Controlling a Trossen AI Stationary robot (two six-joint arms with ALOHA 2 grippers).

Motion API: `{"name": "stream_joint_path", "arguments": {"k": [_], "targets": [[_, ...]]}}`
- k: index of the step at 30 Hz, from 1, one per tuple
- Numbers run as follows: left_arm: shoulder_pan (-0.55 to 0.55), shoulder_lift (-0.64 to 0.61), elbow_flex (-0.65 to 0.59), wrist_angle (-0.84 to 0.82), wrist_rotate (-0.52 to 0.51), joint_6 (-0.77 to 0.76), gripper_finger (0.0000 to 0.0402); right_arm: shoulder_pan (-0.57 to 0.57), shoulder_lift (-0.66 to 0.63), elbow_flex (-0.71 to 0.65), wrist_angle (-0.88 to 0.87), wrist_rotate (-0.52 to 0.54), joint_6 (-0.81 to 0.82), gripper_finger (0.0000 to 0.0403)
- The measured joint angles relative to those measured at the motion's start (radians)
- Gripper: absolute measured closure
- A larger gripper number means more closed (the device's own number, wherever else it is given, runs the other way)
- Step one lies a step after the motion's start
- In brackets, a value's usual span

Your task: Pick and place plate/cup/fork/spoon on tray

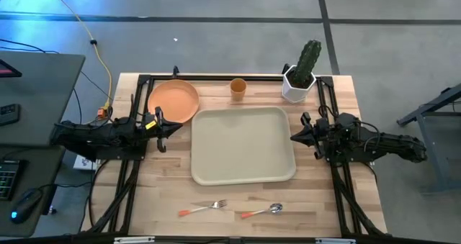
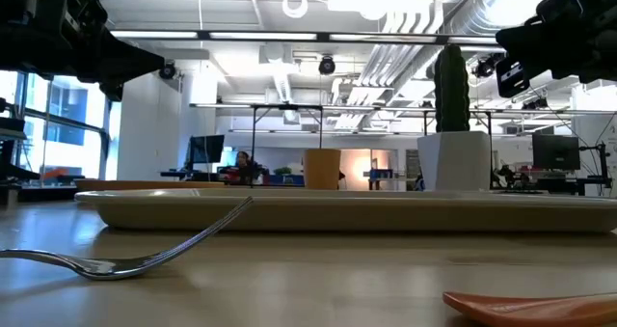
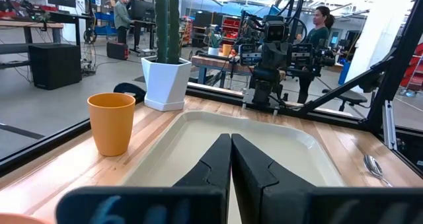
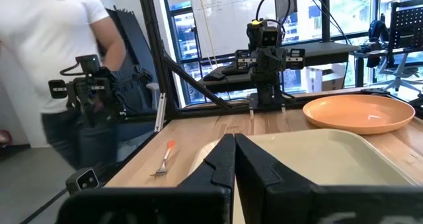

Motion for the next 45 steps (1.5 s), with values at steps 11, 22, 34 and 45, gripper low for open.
{"name": "stream_joint_path", "arguments": {"k": [11,22,34,45], "targets": [[0.000,0.000,0.000,-0.003,0.000,0.000,0.0398,0.000,0.000,0.000,0.000,0.000,-0.002,0.0402],[0.001,0.000,0.000,0.050,-0.174,-0.244,0.0398,-0.052,0.000,0.000,-0.142,0.184,-0.055,0.0402],[0.001,0.000,0.000,0.088,-0.273,-0.605,0.0398,-0.103,0.010,0.002,-0.166,0.608,-0.345,0.0402],[0.034,0.159,0.000,0.101,-0.505,-0.803,0.0398,-0.108,0.020,0.003,0.039,0.630,0.269,0.0402]]}}
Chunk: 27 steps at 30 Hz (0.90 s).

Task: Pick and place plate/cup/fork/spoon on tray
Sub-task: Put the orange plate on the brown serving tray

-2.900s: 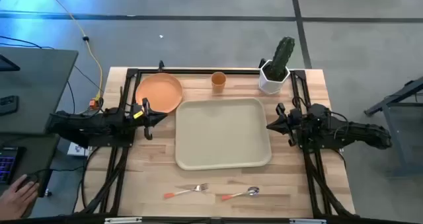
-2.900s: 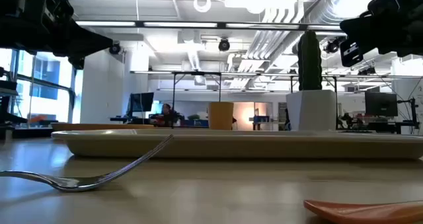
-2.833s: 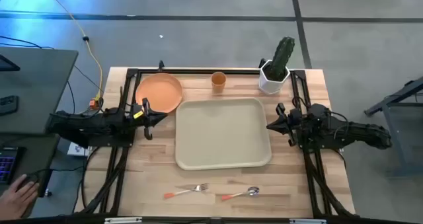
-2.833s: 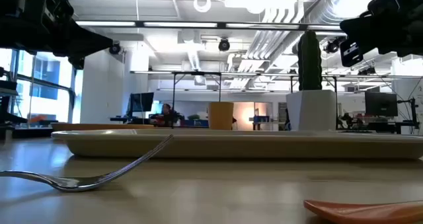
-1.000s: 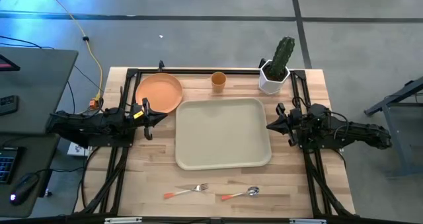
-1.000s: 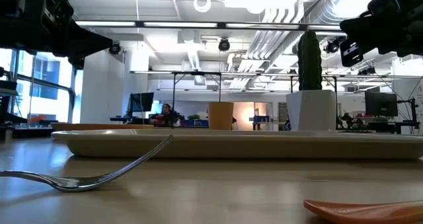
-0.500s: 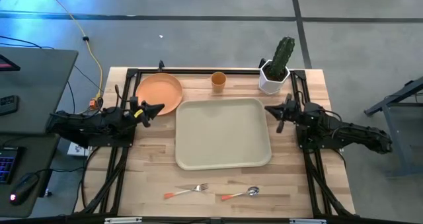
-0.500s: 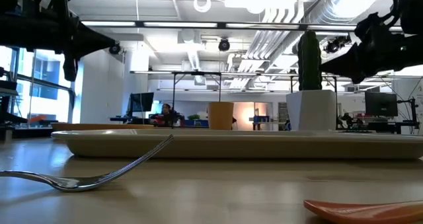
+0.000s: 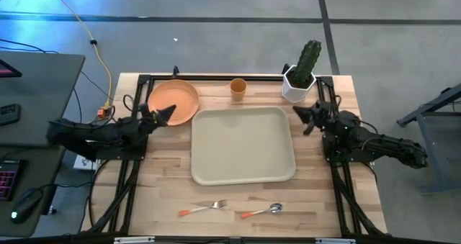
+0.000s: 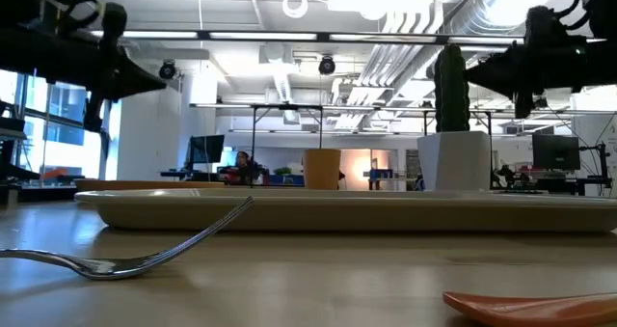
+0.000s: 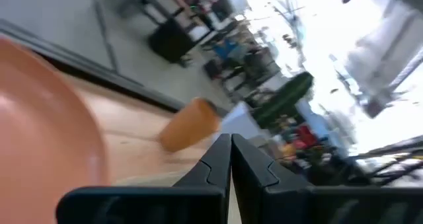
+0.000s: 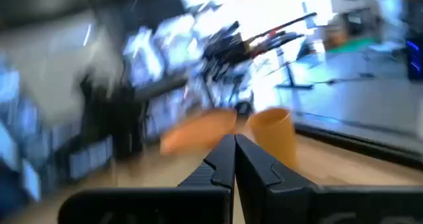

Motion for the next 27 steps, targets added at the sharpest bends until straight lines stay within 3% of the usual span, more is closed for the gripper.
{"name": "stream_joint_path", "arguments": {"k": [4,8,16,21,27], "targets": [[0.085,0.108,0.035,-0.002,0.031,-0.063,0.0398,0.000,0.000,0.001,0.083,0.086,0.266,0.0402],[0.209,0.203,0.122,-0.023,0.150,-0.038,0.0398,-0.001,0.016,0.001,0.087,0.202,0.440,0.0402],[0.583,0.413,0.359,-0.391,0.457,0.055,0.0343,-0.019,0.098,0.004,0.120,0.079,0.453,0.0402],[0.822,0.595,0.476,-0.489,0.645,0.191,0.0287,-0.018,0.219,0.088,0.070,0.036,0.426,0.0380],[1.005,0.846,0.626,-0.554,0.692,0.388,0.0253,-0.019,0.411,0.246,-0.030,0.054,0.344,0.0321]]}}
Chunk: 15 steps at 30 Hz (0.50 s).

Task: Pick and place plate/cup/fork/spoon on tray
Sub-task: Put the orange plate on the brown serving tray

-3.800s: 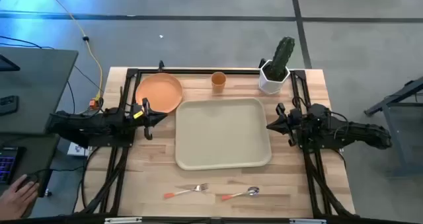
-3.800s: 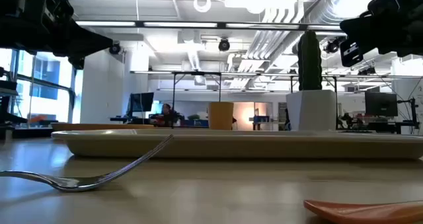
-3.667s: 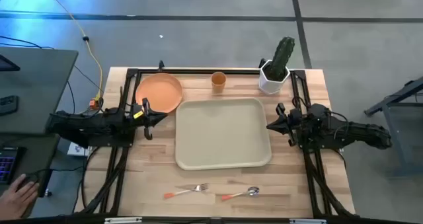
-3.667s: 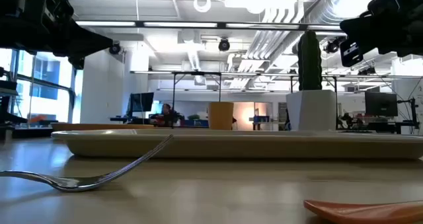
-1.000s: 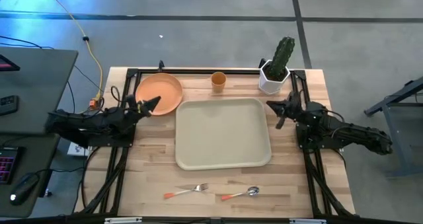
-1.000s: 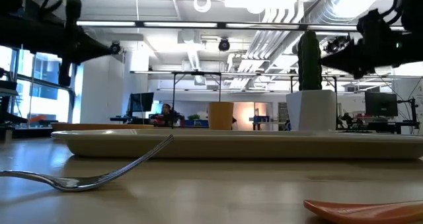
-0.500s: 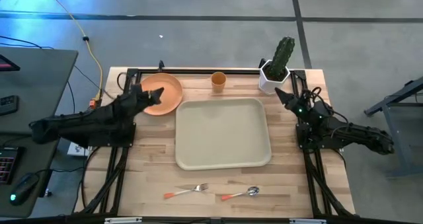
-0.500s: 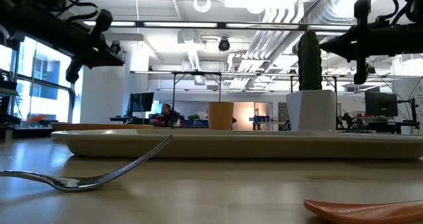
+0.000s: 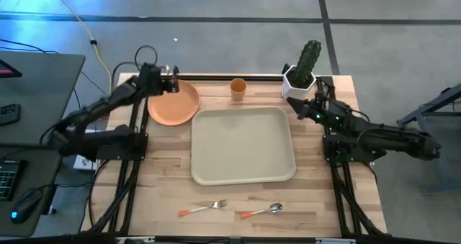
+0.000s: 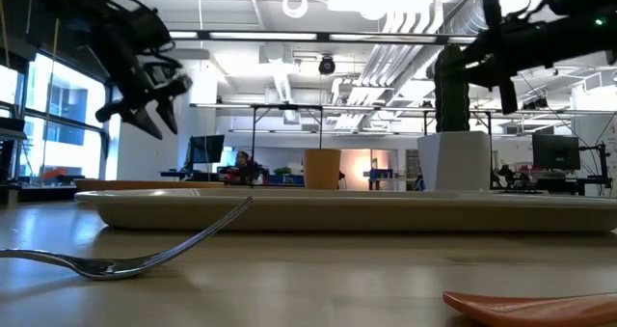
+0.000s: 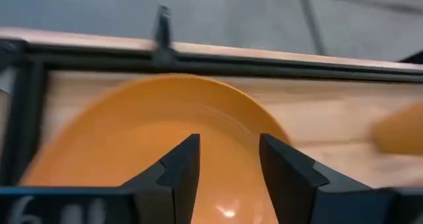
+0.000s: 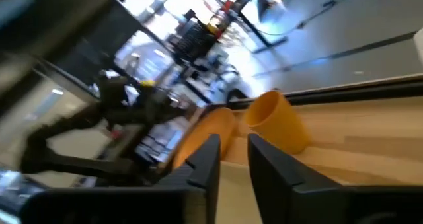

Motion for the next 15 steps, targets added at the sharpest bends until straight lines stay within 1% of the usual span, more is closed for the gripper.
{"name": "stream_joint_path", "arguments": {"k": [3,6,10,13,15], "targets": [[0.067,0.127,0.089,-0.020,0.000,0.055,0.0251,0.000,0.086,0.063,-0.059,0.030,0.002,0.0292],[0.104,0.257,0.191,-0.098,0.000,0.091,0.0253,0.000,0.163,0.112,-0.118,0.048,0.043,0.0270],[0.110,0.425,0.324,-0.254,-0.003,0.157,0.0257,0.000,0.242,0.149,-0.145,0.038,0.093,0.0253],[0.114,0.546,0.420,-0.403,-0.035,0.173,0.0260,0.000,0.280,0.162,-0.146,0.017,0.110,0.0246],[0.114,0.616,0.482,-0.464,-0.070,0.178,0.0261,0.000,0.298,0.170,-0.143,0.012,0.110,0.0244]]}}
